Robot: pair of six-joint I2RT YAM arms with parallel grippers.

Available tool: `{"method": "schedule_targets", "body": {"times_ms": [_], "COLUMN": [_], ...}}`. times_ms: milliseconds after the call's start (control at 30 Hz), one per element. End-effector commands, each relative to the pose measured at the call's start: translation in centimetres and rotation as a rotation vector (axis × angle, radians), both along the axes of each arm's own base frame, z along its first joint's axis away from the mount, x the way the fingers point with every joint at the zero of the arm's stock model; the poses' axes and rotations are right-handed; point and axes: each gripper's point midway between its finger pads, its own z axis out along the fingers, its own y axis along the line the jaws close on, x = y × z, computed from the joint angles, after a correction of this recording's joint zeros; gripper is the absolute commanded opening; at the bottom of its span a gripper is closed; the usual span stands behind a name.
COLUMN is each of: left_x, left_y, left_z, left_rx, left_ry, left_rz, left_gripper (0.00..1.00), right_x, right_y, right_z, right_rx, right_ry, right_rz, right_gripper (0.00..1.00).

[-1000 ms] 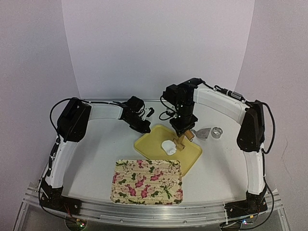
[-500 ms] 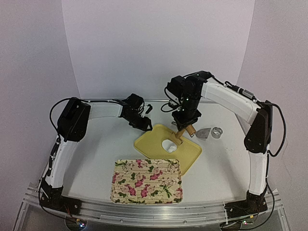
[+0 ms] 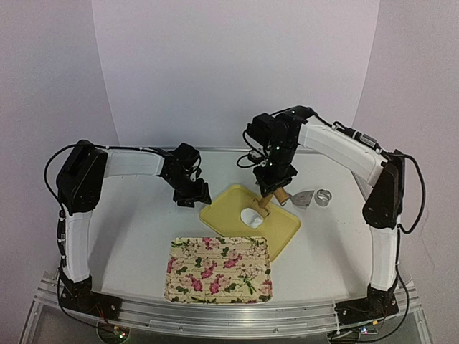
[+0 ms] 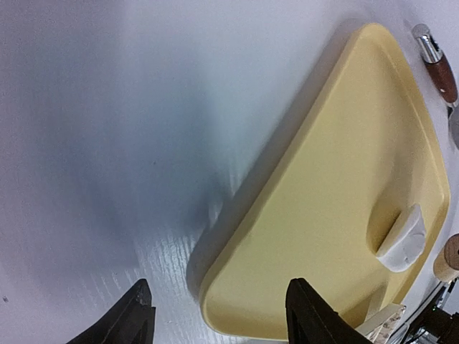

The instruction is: Roll out the dumpling wrappers from the dough

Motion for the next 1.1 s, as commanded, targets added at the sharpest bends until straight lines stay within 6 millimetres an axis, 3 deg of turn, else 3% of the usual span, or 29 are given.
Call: {"method": "schedule_targets", "body": {"times_ms": [0, 500, 1067], "left_x": [-0.3, 0.2, -0.2], "left_y": [-0.2, -0.5, 0.3], "left_z": [0.5, -2.1, -4.6], "left_rx": [-0.041, -0.014, 0.050], "left_ry": [0.027, 0.049, 0.067], "left_rz": [0.044, 0.040, 0.010], "left_gripper": [0.61, 0.44, 0.15], "right_x": [-5.4, -5.5, -4.2], "right_y": [-4.5, -5.8, -6.5], "right_z": [-0.9, -3.7, -6.5], "right_rx": [-0.223, -0.335, -0.432], "right_ry": [0.242, 0.284, 0.259], "right_rz": [0.019, 0.010, -0.025], "right_gripper": [0.00, 0.00, 0.00]}}
